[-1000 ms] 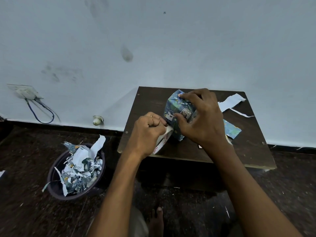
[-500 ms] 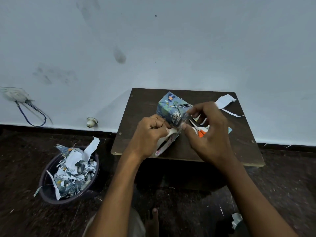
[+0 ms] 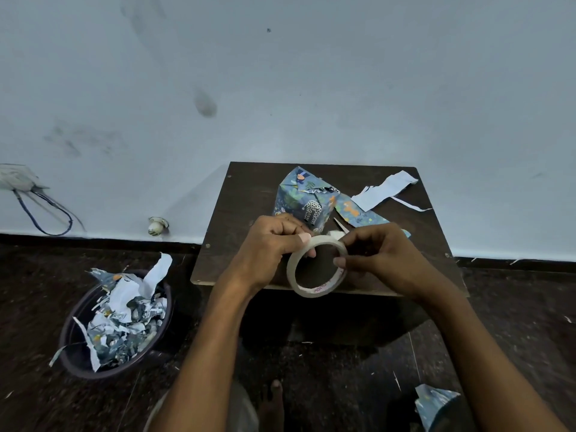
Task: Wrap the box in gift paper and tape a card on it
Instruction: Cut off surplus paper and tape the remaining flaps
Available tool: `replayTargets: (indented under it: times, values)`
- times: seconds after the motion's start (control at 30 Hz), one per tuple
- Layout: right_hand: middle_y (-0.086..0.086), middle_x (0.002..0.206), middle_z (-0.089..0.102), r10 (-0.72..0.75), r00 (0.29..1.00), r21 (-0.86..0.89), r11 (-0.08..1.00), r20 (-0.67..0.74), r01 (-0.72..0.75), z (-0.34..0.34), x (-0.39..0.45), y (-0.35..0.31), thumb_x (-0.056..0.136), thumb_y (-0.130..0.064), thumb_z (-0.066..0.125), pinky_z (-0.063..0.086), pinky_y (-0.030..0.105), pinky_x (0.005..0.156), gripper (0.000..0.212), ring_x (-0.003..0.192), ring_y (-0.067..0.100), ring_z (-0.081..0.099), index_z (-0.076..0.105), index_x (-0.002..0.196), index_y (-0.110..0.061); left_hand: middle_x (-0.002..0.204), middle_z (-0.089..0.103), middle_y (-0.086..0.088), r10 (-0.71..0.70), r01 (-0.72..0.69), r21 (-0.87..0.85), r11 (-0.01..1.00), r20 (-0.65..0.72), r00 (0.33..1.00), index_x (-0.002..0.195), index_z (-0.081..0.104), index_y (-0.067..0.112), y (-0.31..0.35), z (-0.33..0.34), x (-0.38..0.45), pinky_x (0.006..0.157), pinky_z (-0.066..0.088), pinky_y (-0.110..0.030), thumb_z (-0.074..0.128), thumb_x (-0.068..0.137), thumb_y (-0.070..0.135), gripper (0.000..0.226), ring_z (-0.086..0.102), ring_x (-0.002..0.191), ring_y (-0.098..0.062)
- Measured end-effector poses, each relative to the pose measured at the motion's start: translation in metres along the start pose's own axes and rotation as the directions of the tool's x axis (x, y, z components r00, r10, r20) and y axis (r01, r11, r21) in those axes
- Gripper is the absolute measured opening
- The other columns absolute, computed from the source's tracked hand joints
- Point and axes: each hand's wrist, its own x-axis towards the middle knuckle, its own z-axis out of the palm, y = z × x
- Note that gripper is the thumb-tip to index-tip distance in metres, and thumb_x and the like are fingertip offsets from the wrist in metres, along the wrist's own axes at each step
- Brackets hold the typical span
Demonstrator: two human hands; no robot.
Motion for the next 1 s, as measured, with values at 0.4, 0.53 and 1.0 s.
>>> replayTargets:
  times: [0.4, 0.53, 1.0]
  values:
    - [0.022, 0.068, 0.066, 0.511, 0.695, 0.289, 0.86, -0.507, -0.421, -0.072, -0.002, 0.034, 0.084, 0.007, 0.071, 0.054, 0.022, 0.045, 0.006, 0.054, 0.023, 0.06, 0.072, 0.084, 0.013, 0.089, 0.057, 0.002, -0.02, 0.232, 0.355, 0.905, -0.511, 0.86, 0.084, 0.045, 0.022, -0.005, 0.015, 0.008, 0.062, 0.043, -0.029, 0.092, 0.054, 0.056, 0.065, 0.056, 0.078, -0.014]
    - [0.026, 0.072, 0.067, 0.603, 0.618, 0.363, 0.798, -0.505, -0.482, -0.069, 0.004, 0.039, 0.084, 0.007, 0.073, 0.053, 0.022, 0.042, 0.01, 0.055, 0.024, 0.065, 0.067, 0.082, 0.015, 0.116, 0.045, 0.001, 0.031, 0.228, 0.421, 0.878, -0.526, 0.85, 0.112, 0.034, 0.022, -0.011, 0.022, 0.013, 0.08, 0.044, -0.033, 0.097, 0.045, 0.052, 0.097, 0.048, 0.113, -0.02]
    - [0.02, 0.096, 0.069, 0.311, 0.567, -0.277, 0.635, -0.763, -0.721, -0.042, 0.008, 0.013, 0.071, -0.029, 0.079, 0.047, 0.035, 0.072, 0.037, 0.094, 0.042, 0.066, 0.065, 0.092, -0.002, 0.123, 0.058, 0.004, 0.193, 0.08, 0.581, 0.81, -0.394, 0.898, 0.135, 0.052, 0.024, -0.007, 0.018, 0.019, 0.098, 0.046, -0.045, 0.058, 0.057, 0.073, 0.092, 0.055, 0.114, -0.02]
